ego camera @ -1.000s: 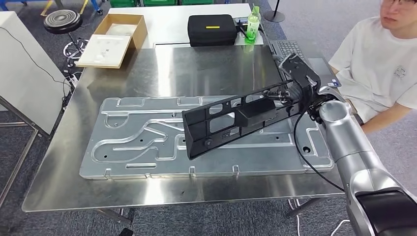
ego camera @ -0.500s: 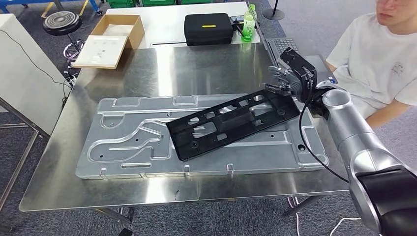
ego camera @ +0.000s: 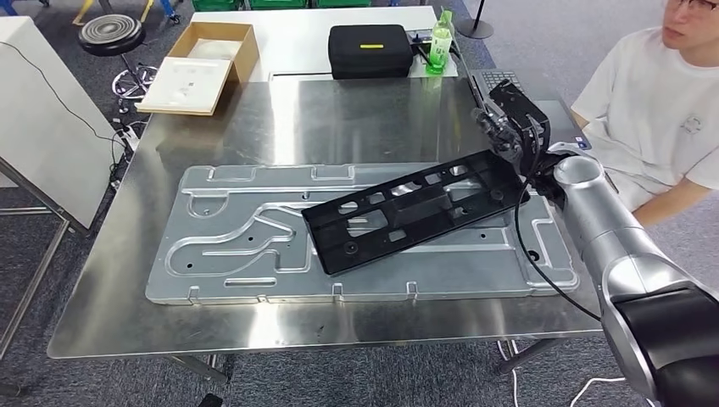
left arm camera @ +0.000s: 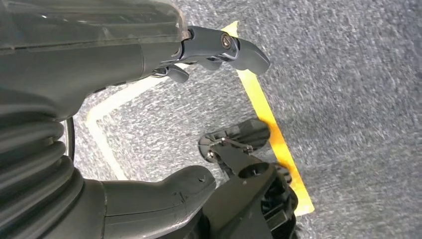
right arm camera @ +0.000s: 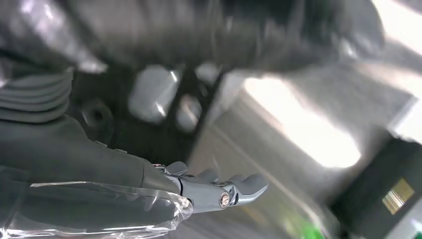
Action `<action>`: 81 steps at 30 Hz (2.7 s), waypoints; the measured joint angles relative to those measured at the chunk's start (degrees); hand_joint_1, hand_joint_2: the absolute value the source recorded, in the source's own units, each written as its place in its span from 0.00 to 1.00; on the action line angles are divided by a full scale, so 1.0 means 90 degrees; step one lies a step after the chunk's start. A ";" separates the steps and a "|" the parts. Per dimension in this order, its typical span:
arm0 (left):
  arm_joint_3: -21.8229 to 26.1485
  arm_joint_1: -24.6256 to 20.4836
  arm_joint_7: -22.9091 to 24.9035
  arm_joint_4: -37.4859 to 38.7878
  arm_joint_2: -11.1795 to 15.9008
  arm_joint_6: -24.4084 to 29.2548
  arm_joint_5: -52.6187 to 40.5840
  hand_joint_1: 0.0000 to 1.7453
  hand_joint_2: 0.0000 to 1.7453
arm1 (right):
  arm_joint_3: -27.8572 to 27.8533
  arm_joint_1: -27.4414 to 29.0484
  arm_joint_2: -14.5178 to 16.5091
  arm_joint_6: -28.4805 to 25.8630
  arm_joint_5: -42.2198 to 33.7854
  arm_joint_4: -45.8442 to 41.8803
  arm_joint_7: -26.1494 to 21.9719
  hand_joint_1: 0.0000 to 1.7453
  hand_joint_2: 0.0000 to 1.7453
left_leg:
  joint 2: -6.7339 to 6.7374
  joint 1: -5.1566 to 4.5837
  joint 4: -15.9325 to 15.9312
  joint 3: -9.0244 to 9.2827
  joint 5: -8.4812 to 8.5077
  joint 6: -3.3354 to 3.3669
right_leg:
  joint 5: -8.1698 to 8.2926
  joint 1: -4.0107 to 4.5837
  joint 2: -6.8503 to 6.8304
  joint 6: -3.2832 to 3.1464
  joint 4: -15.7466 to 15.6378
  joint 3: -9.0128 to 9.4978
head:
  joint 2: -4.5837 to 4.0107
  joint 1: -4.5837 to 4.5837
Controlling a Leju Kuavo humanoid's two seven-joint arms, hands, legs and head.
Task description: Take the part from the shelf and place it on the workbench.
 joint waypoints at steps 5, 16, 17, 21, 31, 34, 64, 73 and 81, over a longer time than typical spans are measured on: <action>0.0005 0.0010 -0.0168 0.0000 -0.0037 -0.0024 -0.0018 0.00 0.25 | -0.0080 0.0673 0.0083 -0.2157 0.1094 -0.1179 -0.1331 0.00 0.00 | -0.0002 0.0004 0.0133 -0.0056 -0.0127 -0.0143 | 0.0019 0.0010 0.0006 -0.0140 -0.0231 0.0110 | 0.0000 -0.0004; 0.0055 0.0056 0.0207 0.0042 -0.0118 -0.0095 -0.0112 0.00 0.00 | -0.0461 0.3374 0.0602 -0.4334 0.6019 -0.6040 -0.2456 0.00 0.00 | 0.0306 0.0022 0.0050 -0.0006 -0.0035 -0.0207 | -0.0080 0.0052 -0.0150 -0.0174 -0.0263 0.0239 | 0.0000 -0.0005; 0.0047 0.0043 0.0210 0.0041 -0.0127 -0.0075 -0.0186 0.00 0.00 | -0.0424 0.3531 0.0625 -0.4486 0.6249 -0.6267 -0.2459 0.00 0.00 | 0.0308 -0.0002 -0.0013 0.0013 -0.0050 -0.0174 | -0.0085 0.0064 -0.0192 -0.0149 -0.0268 0.0248 | 0.0000 -0.0004; -0.0067 0.0056 0.0169 0.0044 -0.0159 -0.0112 -0.0481 0.00 0.00 | -0.0297 0.4096 0.0691 -0.4913 0.6658 -0.6924 -0.2459 0.00 0.00 | 0.0088 0.0029 -0.0118 0.0056 0.0033 -0.0002 | -0.0288 0.0047 -0.0230 -0.0042 -0.0059 0.0212 | 0.0000 -0.0004; -0.0354 0.0103 0.0117 0.0046 -0.0175 -0.0108 -0.0772 0.00 0.00 | -0.0282 0.4690 0.0686 -0.5139 0.6756 -0.7484 -0.2380 0.00 0.00 | -0.0464 -0.0014 -0.0028 0.0008 0.0047 0.0031 | -0.0223 0.0033 0.0364 -0.0121 -0.0118 0.0318 | 0.0000 -0.0003; -0.0401 0.0085 0.0120 0.0046 -0.0159 -0.0092 -0.0811 0.00 0.00 | -0.0283 0.4718 0.0674 -0.5136 0.6799 -0.7577 -0.2352 0.00 0.00 | -0.0615 -0.0003 -0.0029 -0.0041 0.0072 -0.0080 | -0.0189 0.0042 0.0293 -0.0145 -0.0266 0.0382 | 0.0000 -0.0001; -0.0469 -0.0035 -0.0016 0.0022 -0.0341 0.0326 -0.0663 0.00 0.00 | -0.0268 0.3541 0.0253 -0.4771 0.7309 -0.7711 -0.2157 0.00 0.00 | -0.0795 0.0087 0.0002 -0.0067 0.0058 -0.0150 | -0.0139 -0.0027 0.0432 -0.0066 -0.0207 0.0265 | 0.0000 -0.0024; -0.0383 0.0004 -0.0180 -0.0021 -0.0311 0.0474 -0.0582 0.00 0.00 | -0.0261 0.3615 0.0163 -0.4868 0.7470 -0.7869 -0.2120 0.00 0.00 | 0.0030 0.0122 0.1599 -0.0877 -0.0593 -0.0378 | -0.0142 -0.0037 -0.0327 -0.0218 -0.0315 0.0371 | 0.0000 -0.0047; -0.0330 0.0019 -0.0231 -0.0072 -0.0288 0.0487 -0.0577 0.00 0.00 | -0.0259 0.3628 0.0124 -0.4900 0.7512 -0.7961 -0.2106 0.00 0.00 | 0.0223 0.0045 -0.0087 -0.0016 0.0077 -0.0094 | -0.0282 0.0013 -0.0714 -0.0003 -0.0301 0.0513 | 0.0000 -0.0038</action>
